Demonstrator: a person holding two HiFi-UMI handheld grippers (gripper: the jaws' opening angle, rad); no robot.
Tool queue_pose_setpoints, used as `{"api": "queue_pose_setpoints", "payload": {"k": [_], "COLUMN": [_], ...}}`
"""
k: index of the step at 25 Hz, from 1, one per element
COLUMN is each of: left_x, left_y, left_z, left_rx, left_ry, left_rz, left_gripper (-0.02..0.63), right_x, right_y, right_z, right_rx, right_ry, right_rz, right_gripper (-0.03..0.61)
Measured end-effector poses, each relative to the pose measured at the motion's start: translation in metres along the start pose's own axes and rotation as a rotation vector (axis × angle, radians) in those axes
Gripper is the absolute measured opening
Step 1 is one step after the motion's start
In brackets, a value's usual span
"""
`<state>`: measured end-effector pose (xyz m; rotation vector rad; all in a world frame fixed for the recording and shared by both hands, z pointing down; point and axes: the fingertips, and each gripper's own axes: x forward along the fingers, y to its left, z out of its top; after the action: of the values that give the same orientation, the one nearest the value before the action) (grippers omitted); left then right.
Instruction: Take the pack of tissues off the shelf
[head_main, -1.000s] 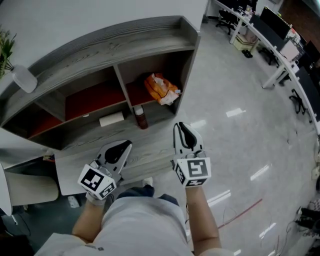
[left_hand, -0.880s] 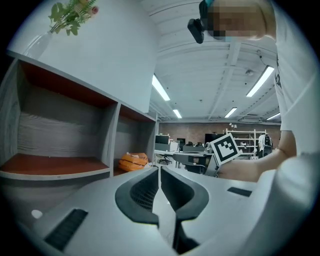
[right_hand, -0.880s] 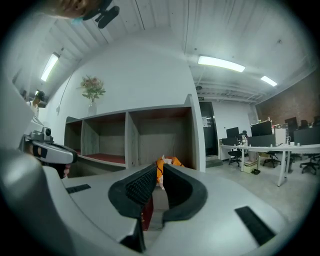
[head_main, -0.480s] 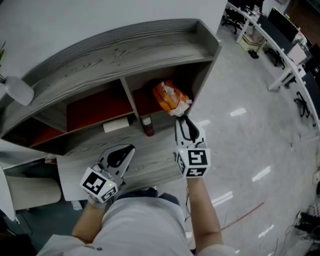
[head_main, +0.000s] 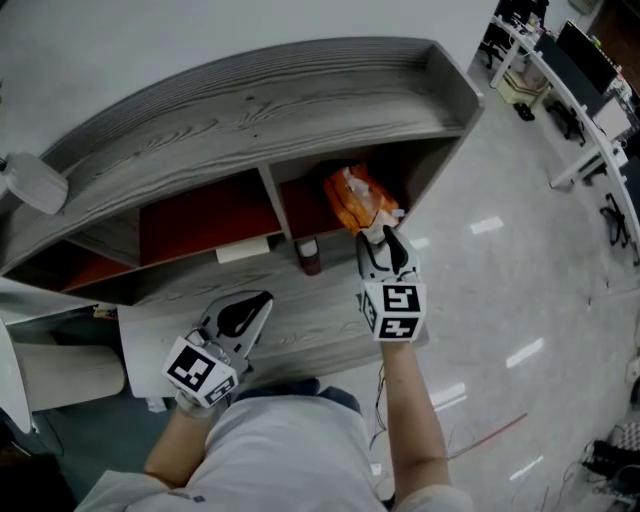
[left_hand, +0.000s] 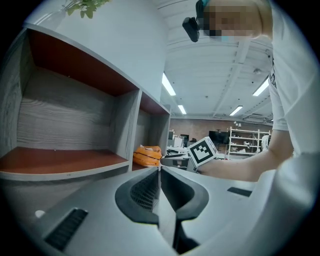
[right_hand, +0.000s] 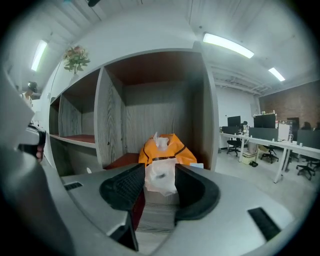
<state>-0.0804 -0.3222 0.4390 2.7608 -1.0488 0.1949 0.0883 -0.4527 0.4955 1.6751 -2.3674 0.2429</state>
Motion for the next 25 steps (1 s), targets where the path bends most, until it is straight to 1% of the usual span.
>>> {"api": "queue_pose_setpoints", "payload": {"k": [5,7,12,16,25], "left_x": [-0.002,-0.003,-0.009,-0.013,-0.018], "left_y": [0.007,0.007,0.008,0.005,-0.018], "left_z": [-0.006,-0.008,-0.010,-0.011,-0.008], "left_rx": [-0.008,-0.011,-0.014,-0.011,0.002], "left_ry": [0.008,0.010,0.010,0.010,0.001], "left_rz": [0.015,0.019,0.030,0.029,0.005], "left_gripper": [0.026,0.026,0.026,0.026,0.026], "right_x": [0.015,0.017,0.018,0.011,-0.029], "right_y": [0.000,0.000,0.005,0.007,0.008], "right_z": [-0.010,-0.012,-0.011,-0.006,0.009], "right_rx": [0.020,0.022,0.004,0.000,0.007], "right_ry": [0.037,0.047,0.058,0.042,-0.011], "right_rz": [0.008,0.011,0.018,0.012,0.000], "right_gripper": [0.172,0.157,0.083,0.048,0.034]}}
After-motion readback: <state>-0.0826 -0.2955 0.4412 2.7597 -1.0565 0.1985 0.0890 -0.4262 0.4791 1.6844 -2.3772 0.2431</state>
